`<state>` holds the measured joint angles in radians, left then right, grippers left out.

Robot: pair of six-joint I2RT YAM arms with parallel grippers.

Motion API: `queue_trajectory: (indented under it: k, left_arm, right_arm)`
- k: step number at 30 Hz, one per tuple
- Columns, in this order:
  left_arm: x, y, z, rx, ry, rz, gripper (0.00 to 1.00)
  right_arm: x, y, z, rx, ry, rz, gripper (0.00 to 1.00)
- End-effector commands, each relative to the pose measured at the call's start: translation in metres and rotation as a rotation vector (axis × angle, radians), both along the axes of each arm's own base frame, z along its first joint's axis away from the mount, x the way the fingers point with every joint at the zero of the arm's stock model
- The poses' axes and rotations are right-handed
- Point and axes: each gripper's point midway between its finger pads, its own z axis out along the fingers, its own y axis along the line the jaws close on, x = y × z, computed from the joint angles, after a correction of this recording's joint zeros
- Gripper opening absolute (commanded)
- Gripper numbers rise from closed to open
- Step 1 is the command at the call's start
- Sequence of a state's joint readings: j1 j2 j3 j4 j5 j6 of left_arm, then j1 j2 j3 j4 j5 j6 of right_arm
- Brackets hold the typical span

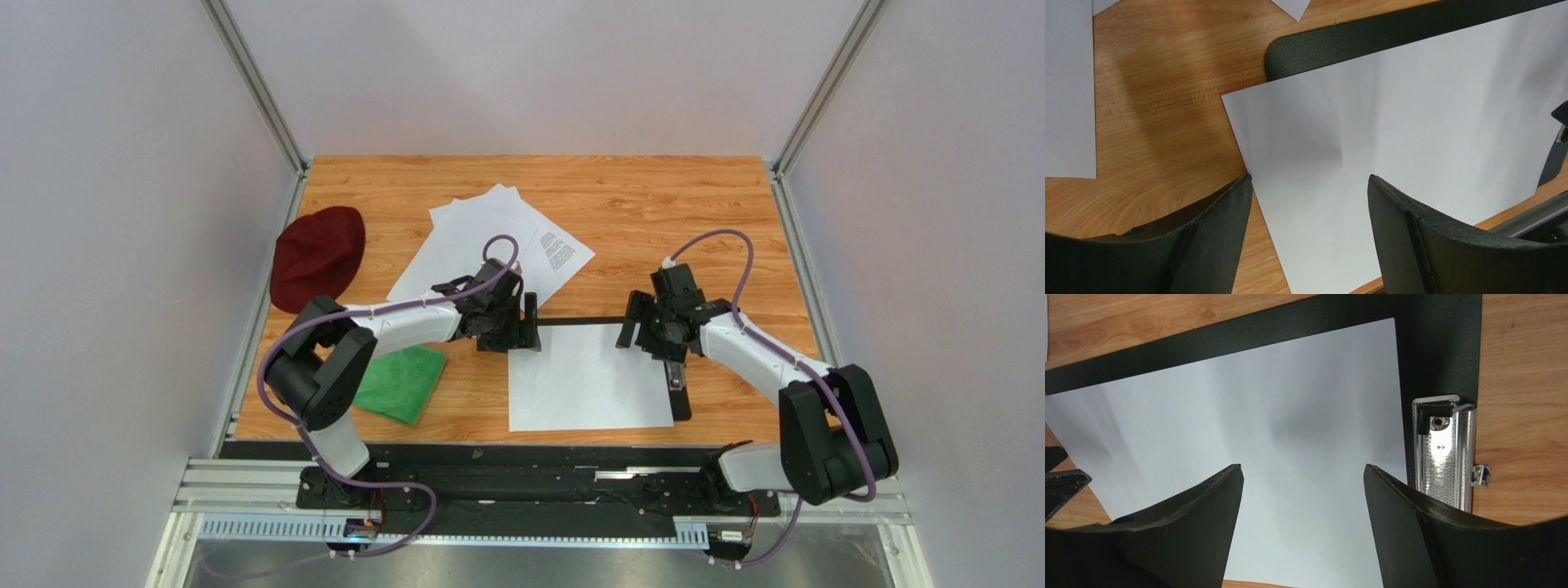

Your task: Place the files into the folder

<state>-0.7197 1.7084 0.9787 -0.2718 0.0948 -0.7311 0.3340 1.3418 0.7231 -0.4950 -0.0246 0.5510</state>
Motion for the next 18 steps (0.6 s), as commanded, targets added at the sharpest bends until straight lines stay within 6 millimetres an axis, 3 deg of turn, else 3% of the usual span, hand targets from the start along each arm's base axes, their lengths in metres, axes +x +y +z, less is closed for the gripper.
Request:
queue_trajectory:
  k: [1,6,11,13,18]
  left_arm:
    - [0.002,0.006,-0.008,0.038,-0.006,0.027,0.78]
    - [0.005,0.002,-0.005,0.029,-0.015,0.017,0.79]
    - [0.009,-0.003,0.0,0.018,-0.03,-0.002,0.81]
    - [0.009,-0.005,-0.002,0.021,-0.022,-0.015,0.82]
    - [0.009,-0.008,0.001,0.007,-0.023,-0.019,0.82]
  right_arm:
    - [0.008,0.007,-0.003,0.012,-0.037,0.032,0.76]
    - [0.012,0.004,0.006,-0.011,-0.052,0.031,0.77]
    - [0.021,-0.037,0.018,-0.224,-0.042,-0.086,0.85]
    - [0.009,-0.054,0.015,-0.303,0.034,-0.135,0.86]
    - [0.0,-0.061,0.015,-0.319,0.043,-0.132,0.88]
